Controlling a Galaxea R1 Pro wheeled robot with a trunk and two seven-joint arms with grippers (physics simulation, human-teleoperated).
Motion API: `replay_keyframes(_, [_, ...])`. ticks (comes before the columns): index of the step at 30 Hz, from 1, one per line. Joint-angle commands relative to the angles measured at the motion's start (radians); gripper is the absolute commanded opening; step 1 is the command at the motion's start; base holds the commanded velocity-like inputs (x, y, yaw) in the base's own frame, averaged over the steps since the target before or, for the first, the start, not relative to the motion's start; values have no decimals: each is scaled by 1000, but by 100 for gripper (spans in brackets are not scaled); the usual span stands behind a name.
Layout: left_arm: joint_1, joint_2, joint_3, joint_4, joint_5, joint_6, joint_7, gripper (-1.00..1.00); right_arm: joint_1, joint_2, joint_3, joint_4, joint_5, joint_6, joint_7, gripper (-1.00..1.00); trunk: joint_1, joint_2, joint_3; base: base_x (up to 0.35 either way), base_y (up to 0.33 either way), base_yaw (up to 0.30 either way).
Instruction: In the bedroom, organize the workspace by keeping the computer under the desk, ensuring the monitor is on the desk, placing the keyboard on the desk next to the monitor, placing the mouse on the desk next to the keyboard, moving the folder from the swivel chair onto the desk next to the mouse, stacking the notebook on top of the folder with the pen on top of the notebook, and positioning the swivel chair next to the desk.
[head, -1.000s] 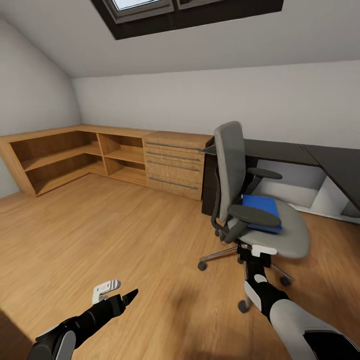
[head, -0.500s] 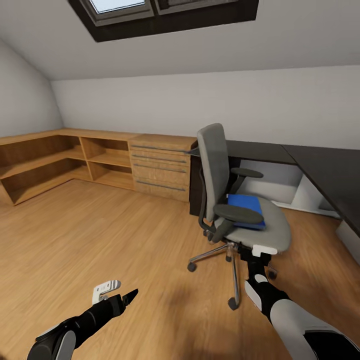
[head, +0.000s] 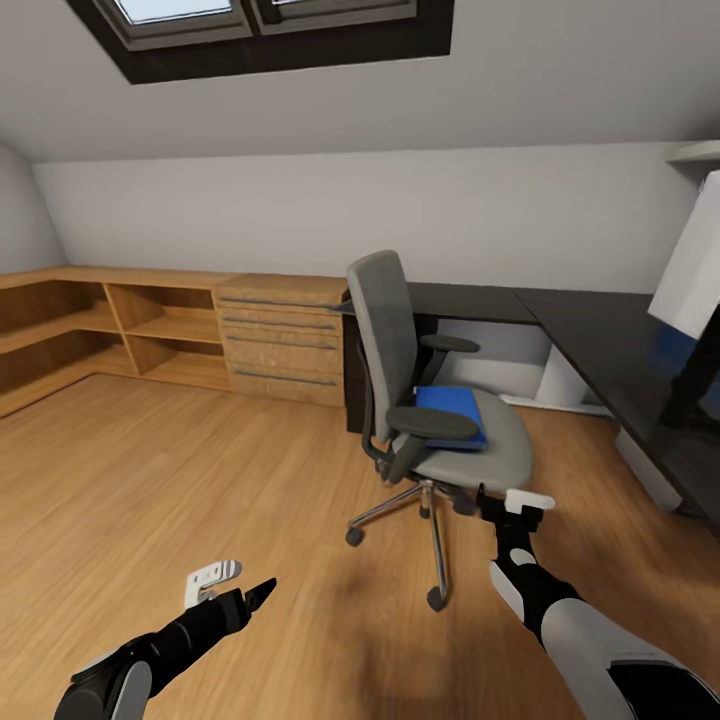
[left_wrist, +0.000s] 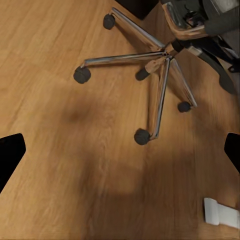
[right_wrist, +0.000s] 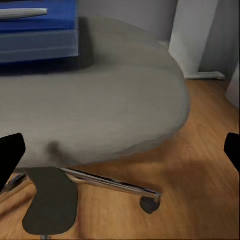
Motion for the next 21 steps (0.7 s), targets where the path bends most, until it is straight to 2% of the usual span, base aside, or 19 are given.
replay_keyframes(1, [-1, -1, 3, -1, 2, 8, -4, 100, -1, 0, 1, 1, -7, -5, 1, 100, 0, 0, 0, 0, 0, -267])
replay_keyframes(13, [-1, -1, 3, -1, 1, 8, -4, 100, -1, -2, 0, 1, -8, -5, 1, 100, 0, 0, 8, 0, 0, -265])
replay_keyframes(21, [-1, -1, 3, -1, 1, 8, -3, 100, -1, 0, 0, 1, -10, -5, 1, 100, 0, 0, 9, 0, 0, -64])
